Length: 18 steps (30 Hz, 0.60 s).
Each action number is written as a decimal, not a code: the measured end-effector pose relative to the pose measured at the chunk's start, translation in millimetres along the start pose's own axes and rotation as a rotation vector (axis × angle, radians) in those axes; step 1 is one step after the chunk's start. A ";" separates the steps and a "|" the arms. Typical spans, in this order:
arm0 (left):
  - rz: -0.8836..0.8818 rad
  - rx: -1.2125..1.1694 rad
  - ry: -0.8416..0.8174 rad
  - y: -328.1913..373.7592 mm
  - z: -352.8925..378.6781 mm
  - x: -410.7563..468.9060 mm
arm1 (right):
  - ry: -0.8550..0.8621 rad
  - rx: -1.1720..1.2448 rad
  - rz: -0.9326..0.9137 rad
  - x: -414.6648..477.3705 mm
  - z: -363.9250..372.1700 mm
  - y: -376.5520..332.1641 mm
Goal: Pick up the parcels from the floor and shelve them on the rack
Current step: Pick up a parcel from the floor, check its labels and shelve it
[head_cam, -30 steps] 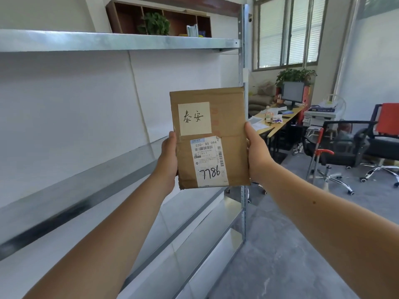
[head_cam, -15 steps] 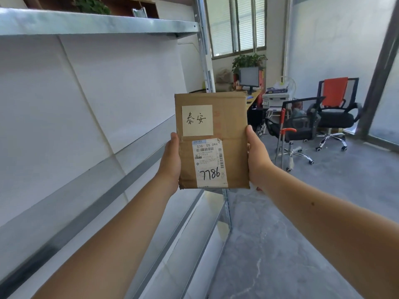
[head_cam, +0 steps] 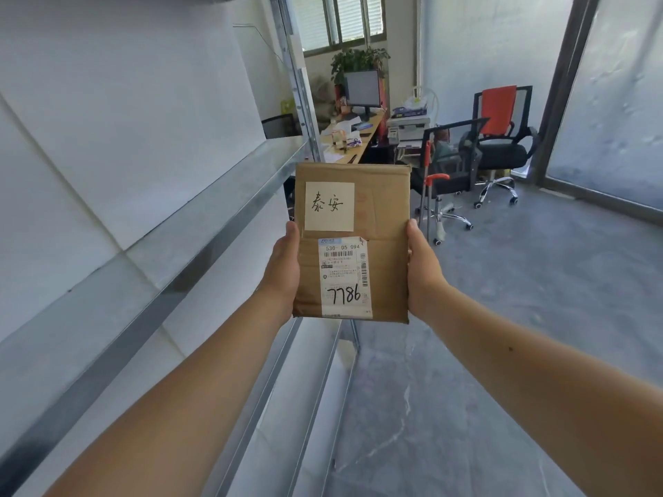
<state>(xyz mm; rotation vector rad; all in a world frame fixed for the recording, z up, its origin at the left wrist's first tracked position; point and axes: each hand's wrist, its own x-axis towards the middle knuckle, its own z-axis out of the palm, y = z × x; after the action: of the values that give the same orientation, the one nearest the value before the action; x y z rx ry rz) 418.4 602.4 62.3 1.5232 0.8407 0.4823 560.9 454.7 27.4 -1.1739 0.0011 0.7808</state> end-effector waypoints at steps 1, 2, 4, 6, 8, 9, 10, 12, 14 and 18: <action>-0.004 0.007 -0.001 -5.5 1.4 4.4 | 0.011 0.000 0.010 5.1 -2.2 4.6; -0.012 0.010 0.010 -10.9 2.9 9.2 | 0.020 -0.009 0.021 11.3 -4.7 9.3; -0.046 0.015 0.051 -21.2 5.0 18.2 | 0.027 -0.039 0.046 23.2 -9.3 18.0; -0.089 0.019 0.070 -31.1 9.3 28.5 | 0.040 -0.056 0.080 35.6 -13.2 24.8; -0.112 0.045 0.075 -39.3 14.9 40.6 | 0.061 -0.065 0.113 48.8 -15.8 29.0; -0.116 0.060 0.078 -42.9 17.7 47.2 | 0.066 -0.071 0.130 55.3 -16.6 30.2; -0.114 0.079 0.079 -45.7 20.1 54.3 | 0.069 -0.074 0.143 61.7 -17.4 30.9; -0.111 0.114 0.069 -48.4 23.6 67.9 | 0.068 -0.088 0.164 73.9 -19.1 31.8; -0.135 0.114 0.052 -50.0 25.6 81.0 | 0.065 -0.113 0.186 84.8 -20.9 31.4; -0.192 0.173 0.075 -54.8 25.0 98.5 | 0.020 -0.148 0.261 102.9 -20.8 34.8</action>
<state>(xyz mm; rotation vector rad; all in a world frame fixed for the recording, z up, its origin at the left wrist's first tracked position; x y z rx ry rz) 487.9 657.1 -12.0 1.5694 1.0990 0.3341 626.3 499.4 -49.8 -1.3389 0.1167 1.0126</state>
